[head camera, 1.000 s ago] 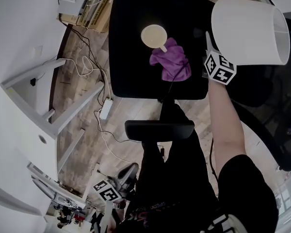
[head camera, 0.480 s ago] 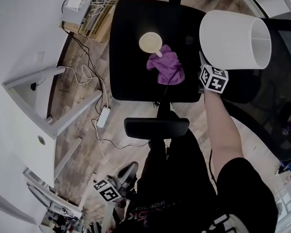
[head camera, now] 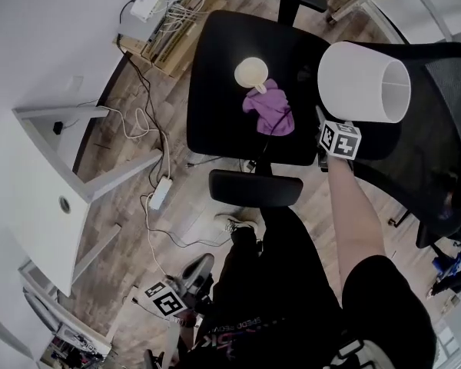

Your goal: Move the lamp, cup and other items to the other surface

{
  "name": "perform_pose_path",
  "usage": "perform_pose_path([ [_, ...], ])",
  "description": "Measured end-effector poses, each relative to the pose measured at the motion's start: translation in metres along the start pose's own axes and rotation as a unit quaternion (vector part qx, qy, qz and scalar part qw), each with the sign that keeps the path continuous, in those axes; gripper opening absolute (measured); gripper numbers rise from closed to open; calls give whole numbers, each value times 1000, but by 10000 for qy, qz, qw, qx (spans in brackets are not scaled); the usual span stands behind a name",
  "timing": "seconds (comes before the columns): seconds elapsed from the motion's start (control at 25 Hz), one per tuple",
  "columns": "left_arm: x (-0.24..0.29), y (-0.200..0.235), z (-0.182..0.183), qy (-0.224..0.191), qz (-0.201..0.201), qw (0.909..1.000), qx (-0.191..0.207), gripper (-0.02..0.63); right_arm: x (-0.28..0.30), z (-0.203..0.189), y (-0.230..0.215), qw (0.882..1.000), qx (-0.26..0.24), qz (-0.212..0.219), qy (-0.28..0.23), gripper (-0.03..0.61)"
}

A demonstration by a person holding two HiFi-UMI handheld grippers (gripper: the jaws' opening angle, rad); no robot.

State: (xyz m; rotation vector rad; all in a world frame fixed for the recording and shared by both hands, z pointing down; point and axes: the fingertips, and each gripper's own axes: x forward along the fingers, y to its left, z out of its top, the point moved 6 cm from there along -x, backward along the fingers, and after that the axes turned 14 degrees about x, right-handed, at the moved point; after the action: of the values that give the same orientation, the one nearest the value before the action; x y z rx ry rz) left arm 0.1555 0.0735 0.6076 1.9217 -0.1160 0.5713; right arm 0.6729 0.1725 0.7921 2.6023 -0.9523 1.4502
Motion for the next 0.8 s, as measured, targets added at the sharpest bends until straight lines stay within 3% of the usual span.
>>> perform_pose_path([
  [0.4, -41, -5, 4, -504, -223, 9981, 289, -5, -55, -3, 12, 9998, 49, -170, 27, 192],
  [0.8, -83, -4, 5, -959, -332, 9930, 597, -5, -116, -8, 22, 9996, 181, -6, -214, 177],
])
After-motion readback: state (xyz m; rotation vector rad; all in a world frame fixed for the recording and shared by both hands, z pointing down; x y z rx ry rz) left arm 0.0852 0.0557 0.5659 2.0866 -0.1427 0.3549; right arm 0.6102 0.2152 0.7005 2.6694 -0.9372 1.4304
